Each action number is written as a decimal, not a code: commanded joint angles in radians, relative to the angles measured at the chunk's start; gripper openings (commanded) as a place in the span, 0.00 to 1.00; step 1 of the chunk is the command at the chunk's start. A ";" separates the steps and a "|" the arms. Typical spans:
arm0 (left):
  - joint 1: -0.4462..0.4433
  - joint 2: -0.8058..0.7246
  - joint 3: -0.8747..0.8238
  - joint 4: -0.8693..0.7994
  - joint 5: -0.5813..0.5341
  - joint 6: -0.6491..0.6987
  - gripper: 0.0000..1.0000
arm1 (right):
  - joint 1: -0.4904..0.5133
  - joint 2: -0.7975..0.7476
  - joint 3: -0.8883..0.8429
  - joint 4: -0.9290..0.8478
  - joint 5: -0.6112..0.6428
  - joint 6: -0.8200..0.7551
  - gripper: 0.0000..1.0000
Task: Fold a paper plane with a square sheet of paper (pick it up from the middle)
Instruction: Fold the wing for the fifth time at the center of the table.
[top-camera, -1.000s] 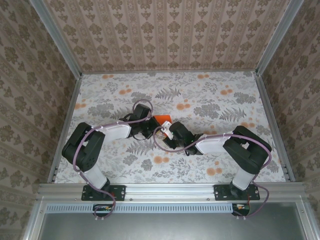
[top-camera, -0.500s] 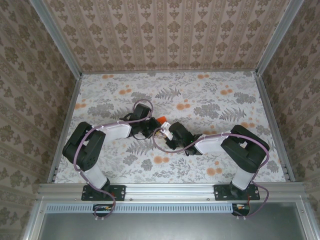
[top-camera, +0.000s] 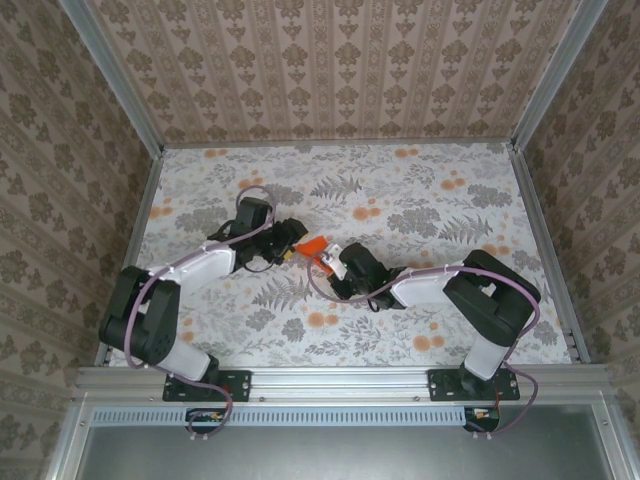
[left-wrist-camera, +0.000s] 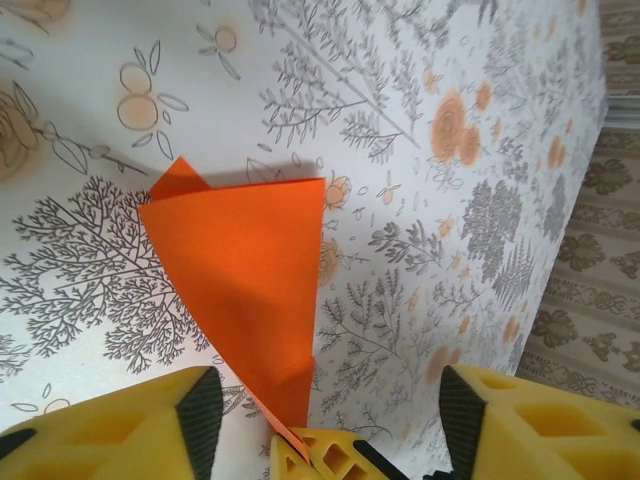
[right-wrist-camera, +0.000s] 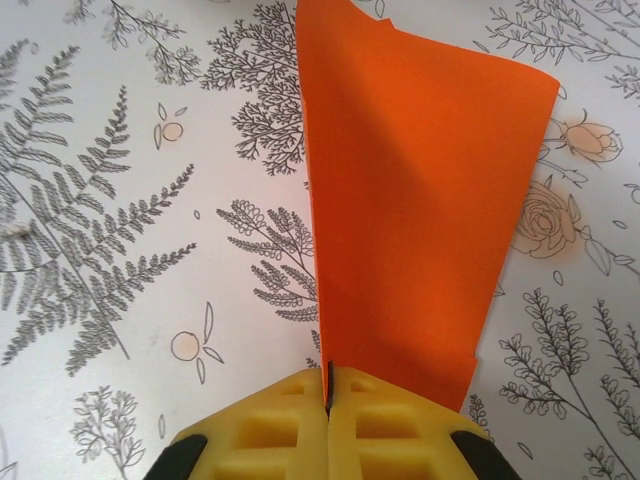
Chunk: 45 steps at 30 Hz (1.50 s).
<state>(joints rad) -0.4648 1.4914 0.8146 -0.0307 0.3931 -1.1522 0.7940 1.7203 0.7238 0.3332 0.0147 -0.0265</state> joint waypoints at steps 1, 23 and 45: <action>0.002 -0.035 -0.040 -0.026 -0.013 0.048 0.65 | -0.029 -0.036 -0.016 -0.011 -0.113 0.091 0.04; -0.055 -0.022 -0.191 0.283 0.034 0.043 0.56 | -0.209 0.039 0.050 0.043 -0.527 0.436 0.02; -0.127 0.144 -0.197 0.500 0.074 0.026 0.44 | -0.259 0.173 0.063 0.176 -0.687 0.708 0.02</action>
<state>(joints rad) -0.5884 1.6165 0.6193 0.4252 0.4500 -1.1294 0.5430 1.8725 0.7673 0.4789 -0.6342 0.6567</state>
